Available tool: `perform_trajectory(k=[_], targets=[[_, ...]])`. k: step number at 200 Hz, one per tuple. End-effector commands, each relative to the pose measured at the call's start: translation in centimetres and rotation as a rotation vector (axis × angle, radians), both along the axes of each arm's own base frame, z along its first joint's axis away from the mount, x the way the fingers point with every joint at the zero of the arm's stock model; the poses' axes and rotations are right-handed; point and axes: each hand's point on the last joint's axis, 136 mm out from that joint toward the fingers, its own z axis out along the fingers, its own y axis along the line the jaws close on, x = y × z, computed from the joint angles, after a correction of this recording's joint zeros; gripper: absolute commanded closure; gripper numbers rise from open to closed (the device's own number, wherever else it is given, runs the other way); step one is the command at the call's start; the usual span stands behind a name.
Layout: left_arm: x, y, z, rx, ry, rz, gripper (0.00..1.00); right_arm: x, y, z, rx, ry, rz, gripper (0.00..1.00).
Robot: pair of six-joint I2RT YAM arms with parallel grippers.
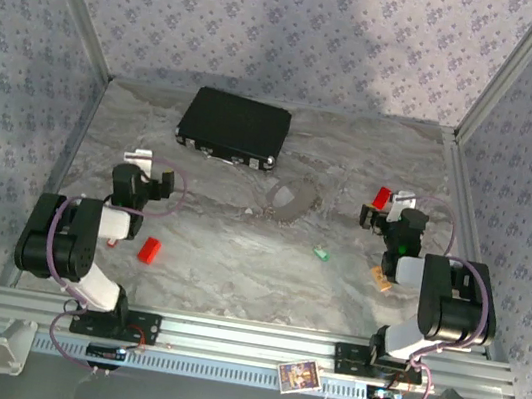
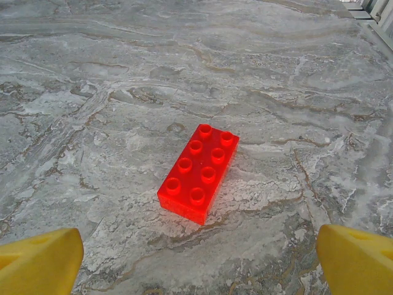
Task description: Put the keys on the keyring
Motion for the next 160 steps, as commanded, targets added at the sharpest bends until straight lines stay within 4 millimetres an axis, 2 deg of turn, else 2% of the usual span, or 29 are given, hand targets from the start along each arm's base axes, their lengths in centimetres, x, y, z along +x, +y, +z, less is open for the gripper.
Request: perform_trajectory(k=[1,160], targets=[[0.58,0.00,1.10,-0.020,-0.033,-0.003,0.00,0.50,-0.32,0.76,-0.004,-0.022,-0.020,0.01],[0.61,0.05,1.11,-0.024,-0.033,-0.005,0.00,0.53,-0.32,0.76,-0.002,-0.022,-0.020,0.01]])
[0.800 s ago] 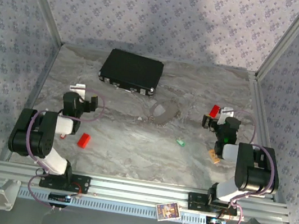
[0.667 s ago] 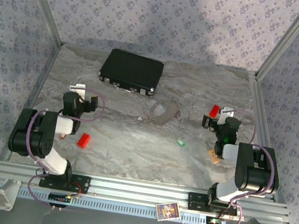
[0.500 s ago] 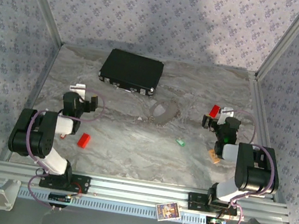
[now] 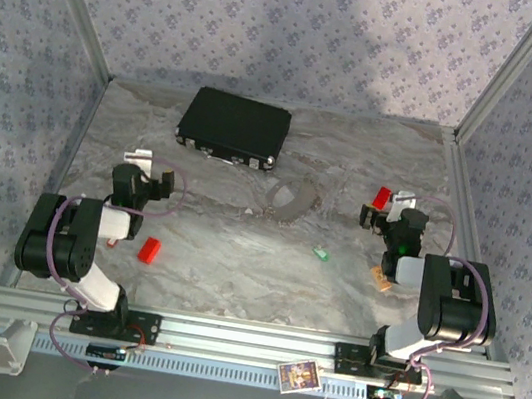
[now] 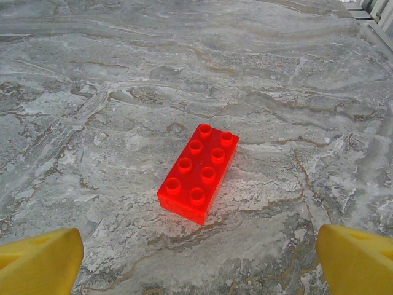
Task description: Put the keys on the keyring
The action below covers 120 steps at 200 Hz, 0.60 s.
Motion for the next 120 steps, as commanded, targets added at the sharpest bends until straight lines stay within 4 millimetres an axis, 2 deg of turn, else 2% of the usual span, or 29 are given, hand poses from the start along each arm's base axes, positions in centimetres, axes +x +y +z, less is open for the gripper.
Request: perform_trajectory(k=[1,42,54,70,99,120], targets=[[0.6,0.0,1.1,-0.024,-0.033,-0.005,0.00,0.5,-0.3,0.7,-0.001,-0.021,-0.019,0.01],[0.5,0.0,1.1,-0.026,-0.036,-0.010,0.00,0.5,-0.3,0.8,0.006,-0.024,-0.015,0.01],[0.5,-0.9,1.5,-0.026,-0.038,-0.061,0.00,0.5,-0.2,1.1,0.009,-0.025,-0.007,0.01],[0.2,-1.1,2.8,-0.024,-0.048,-0.076,0.00,0.2,0.2,2.5,0.004,-0.027,0.018,0.01],[-0.5,-1.1,6.0,-0.014,-0.068,-0.060,0.00,-0.2,1.1,6.2,0.006,-0.036,0.039,0.01],[-0.7,-1.7,8.1,-0.044,-0.082,-0.064,0.00,-0.9,2.5,8.2,0.067,-0.068,0.070,0.03]])
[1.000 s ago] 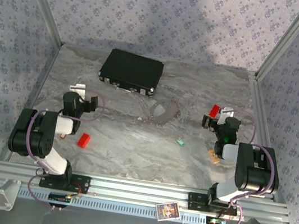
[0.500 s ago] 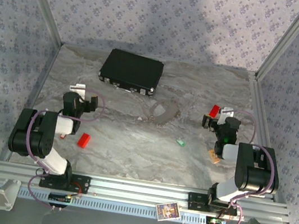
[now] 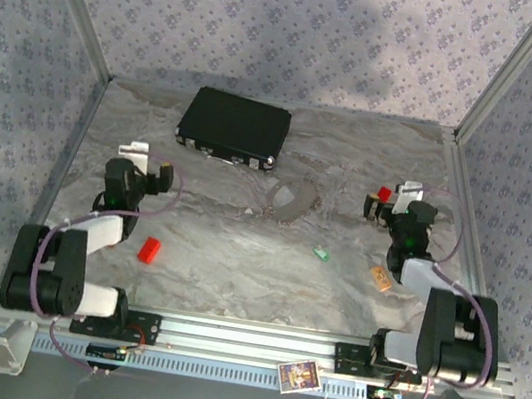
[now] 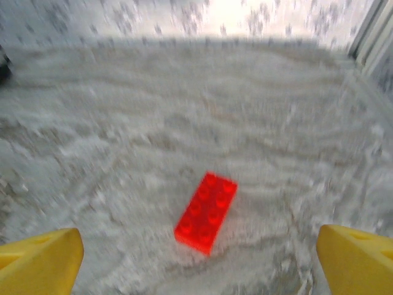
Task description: Put the keys on the keyring
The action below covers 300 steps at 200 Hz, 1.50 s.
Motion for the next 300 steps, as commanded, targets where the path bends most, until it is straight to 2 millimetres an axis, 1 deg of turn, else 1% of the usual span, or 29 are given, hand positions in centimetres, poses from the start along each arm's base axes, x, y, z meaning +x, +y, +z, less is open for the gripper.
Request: perform_trajectory(k=[1,8,24,45,70,80,91,110,125,140,165,180,209,220,240,265,284,300], targets=[[0.0,-0.8,2.4,-0.030,-0.002,-0.013,0.00,-0.8,1.7,1.9,0.060,0.008,0.043,0.03],[0.0,-0.9,2.9,-0.057,0.001,-0.006,0.00,-1.2,2.1,2.2,0.075,0.005,0.046,0.06],[0.0,-1.4,3.9,-0.155,0.011,0.001,0.00,-2.4,3.5,2.8,0.106,0.008,0.067,0.08],[0.1,-3.6,5.0,-0.265,0.030,-0.064,0.03,-4.3,4.9,2.7,0.170,0.063,0.044,0.11],[-0.1,-7.0,5.6,-0.298,0.073,-0.145,0.05,-6.9,6.0,1.3,0.289,0.191,-0.015,0.15],[-0.5,-7.9,5.5,-0.311,0.108,-0.127,0.06,-7.8,6.3,0.7,0.342,0.236,-0.039,0.16],[-1.1,-10.1,5.4,-0.332,0.129,-0.164,0.07,-8.8,7.0,-0.2,0.404,0.286,-0.045,0.17],[-2.5,-13.8,5.1,-0.326,0.156,-0.221,0.07,-10.3,9.2,-1.5,0.453,0.381,0.009,0.20],[-3.6,-16.3,4.3,-0.345,0.194,-0.265,0.07,-11.4,10.9,-2.4,0.442,0.448,0.048,0.21],[-4.8,-18.4,3.0,-0.354,0.245,-0.307,0.07,-12.2,12.7,-3.0,0.410,0.489,0.092,0.22],[-6.6,-20.6,1.3,-0.374,0.307,-0.346,0.07,-13.0,15.0,-3.4,0.336,0.547,0.144,0.23],[-7.3,-21.1,0.4,-0.398,0.328,-0.351,0.07,-13.0,16.3,-3.6,0.296,0.574,0.168,0.25],[-8.0,-20.7,-1.0,-0.453,0.360,-0.316,0.06,-12.7,19.2,-3.6,0.228,0.592,0.182,0.28],[-8.2,-20.2,-1.3,-0.470,0.368,-0.279,0.04,-12.4,20.3,-3.6,0.220,0.600,0.168,0.30],[-8.3,-18.4,-2.2,-0.470,0.389,-0.164,0.03,-12.0,22.0,-4.1,0.177,0.632,0.137,0.35],[-8.6,-17.3,-2.4,-0.493,0.374,-0.104,0.03,-11.5,23.7,-4.6,0.108,0.654,0.098,0.45],[-8.9,-17.0,-2.3,-0.525,0.360,-0.089,0.04,-10.5,24.7,-4.8,0.072,0.655,0.068,0.50],[-9.1,-16.9,-2.3,-0.525,0.359,-0.094,0.04,-9.4,25.6,-4.8,0.059,0.655,0.050,0.53]])
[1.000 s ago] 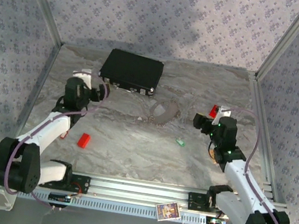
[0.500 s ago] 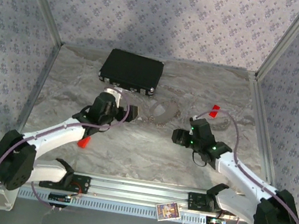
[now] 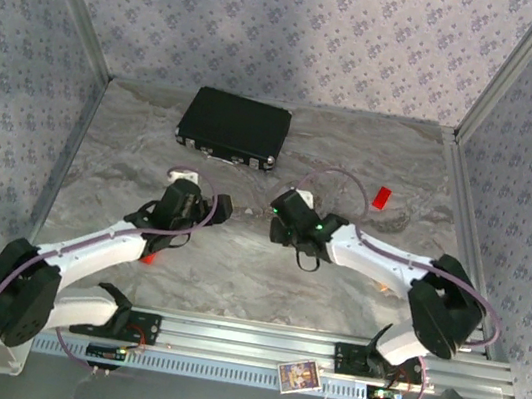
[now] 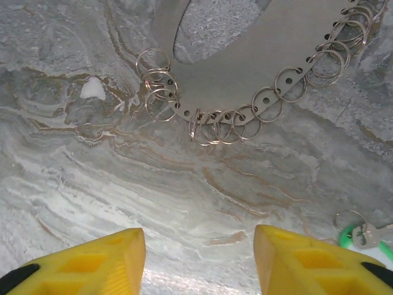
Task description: Put the keys on the keyring
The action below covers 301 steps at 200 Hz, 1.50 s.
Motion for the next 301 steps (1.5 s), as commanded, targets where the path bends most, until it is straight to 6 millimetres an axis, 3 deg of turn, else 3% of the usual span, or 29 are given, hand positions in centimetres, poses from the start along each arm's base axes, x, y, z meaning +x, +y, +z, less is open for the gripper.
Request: perform_trajectory(k=[1,26,33,68,140,219,250,271,301], targets=[[-0.2,0.7,0.2,-0.024,-0.005,0.049,0.04,1.5,-0.3,0.1,-0.081,-0.008,-0.079,0.53],[-0.3,0.7,0.5,-0.021,-0.013,0.041,0.04,2.7,1.0,-1.1,-0.105,0.015,-0.091,0.59],[-0.2,0.7,0.7,-0.022,-0.014,0.039,0.04,3.4,1.8,-0.5,-0.098,0.009,-0.100,0.61],[-0.3,0.5,1.4,-0.045,-0.028,0.036,0.04,3.7,1.0,-2.0,-0.200,0.041,-0.146,0.65],[-0.3,0.4,1.9,-0.054,-0.037,0.030,0.05,4.4,1.4,-4.7,-0.223,0.088,-0.182,0.76],[-0.3,0.3,2.1,-0.057,-0.034,0.025,0.06,5.4,1.6,-5.4,-0.218,0.080,-0.200,0.86],[-0.4,0.3,2.3,-0.060,-0.034,0.025,0.06,5.0,1.8,-4.6,-0.227,0.054,-0.167,0.91],[-0.6,0.5,2.2,-0.061,-0.034,0.028,0.06,3.8,2.0,-3.9,-0.234,0.031,-0.107,1.00],[-0.6,0.7,2.1,-0.063,-0.034,0.038,0.06,1.4,2.5,-3.2,-0.223,0.022,-0.005,1.00]])
